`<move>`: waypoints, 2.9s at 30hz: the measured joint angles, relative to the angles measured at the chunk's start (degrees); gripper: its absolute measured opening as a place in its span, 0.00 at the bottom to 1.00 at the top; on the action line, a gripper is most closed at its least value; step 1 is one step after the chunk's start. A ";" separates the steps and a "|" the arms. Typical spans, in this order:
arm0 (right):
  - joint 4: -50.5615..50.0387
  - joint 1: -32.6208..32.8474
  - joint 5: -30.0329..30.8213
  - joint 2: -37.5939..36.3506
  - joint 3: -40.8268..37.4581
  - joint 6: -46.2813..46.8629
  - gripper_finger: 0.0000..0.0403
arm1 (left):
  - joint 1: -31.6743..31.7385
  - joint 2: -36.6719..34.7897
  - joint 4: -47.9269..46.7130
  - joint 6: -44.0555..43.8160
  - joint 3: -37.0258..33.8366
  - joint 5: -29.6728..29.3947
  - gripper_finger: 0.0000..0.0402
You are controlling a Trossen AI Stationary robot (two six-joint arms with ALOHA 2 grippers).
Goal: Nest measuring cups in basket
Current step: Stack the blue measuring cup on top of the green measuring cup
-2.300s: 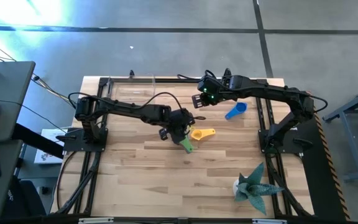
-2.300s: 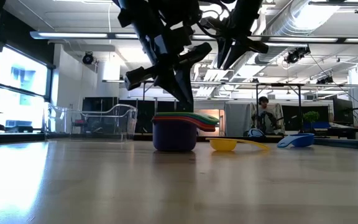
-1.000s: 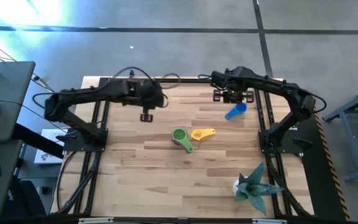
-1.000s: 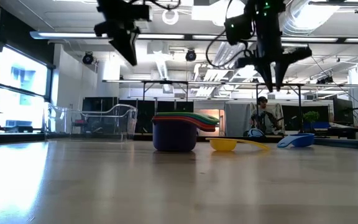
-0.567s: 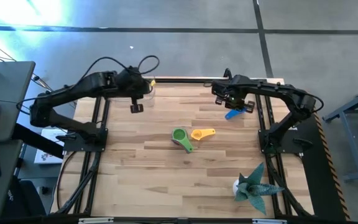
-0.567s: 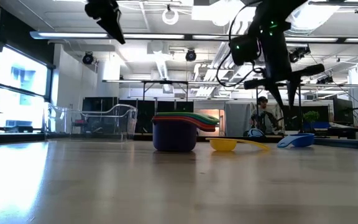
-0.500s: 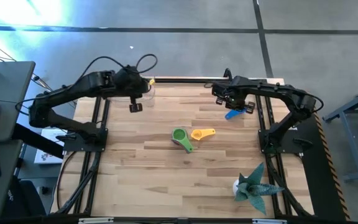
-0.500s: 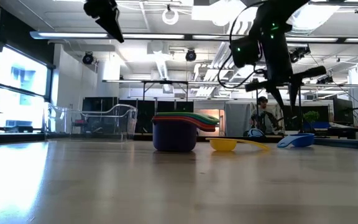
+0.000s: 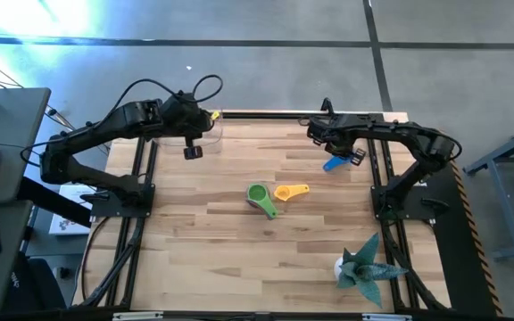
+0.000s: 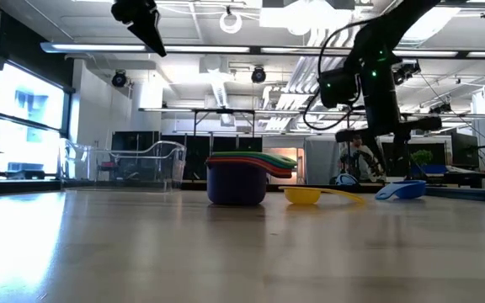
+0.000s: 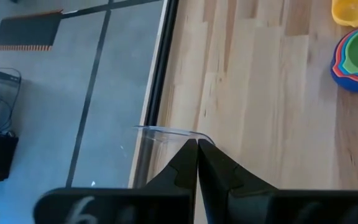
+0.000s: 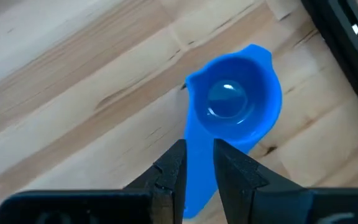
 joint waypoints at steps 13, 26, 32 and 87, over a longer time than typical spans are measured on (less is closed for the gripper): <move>4.90 -2.99 3.41 0.00 -2.66 3.50 0.18 | 0.00 0.00 0.07 1.59 0.00 0.00 0.01; 6.13 -3.74 3.28 4.19 -2.64 3.54 0.18 | 0.85 0.00 0.11 2.15 0.00 0.01 0.01; 5.95 -3.73 4.52 5.79 -2.64 3.54 0.16 | 2.22 0.00 0.05 2.13 0.00 0.02 0.01; 20.51 26.61 -4.07 2.56 26.52 -53.54 0.00 | 3.32 0.00 -6.01 -21.28 0.00 5.40 0.01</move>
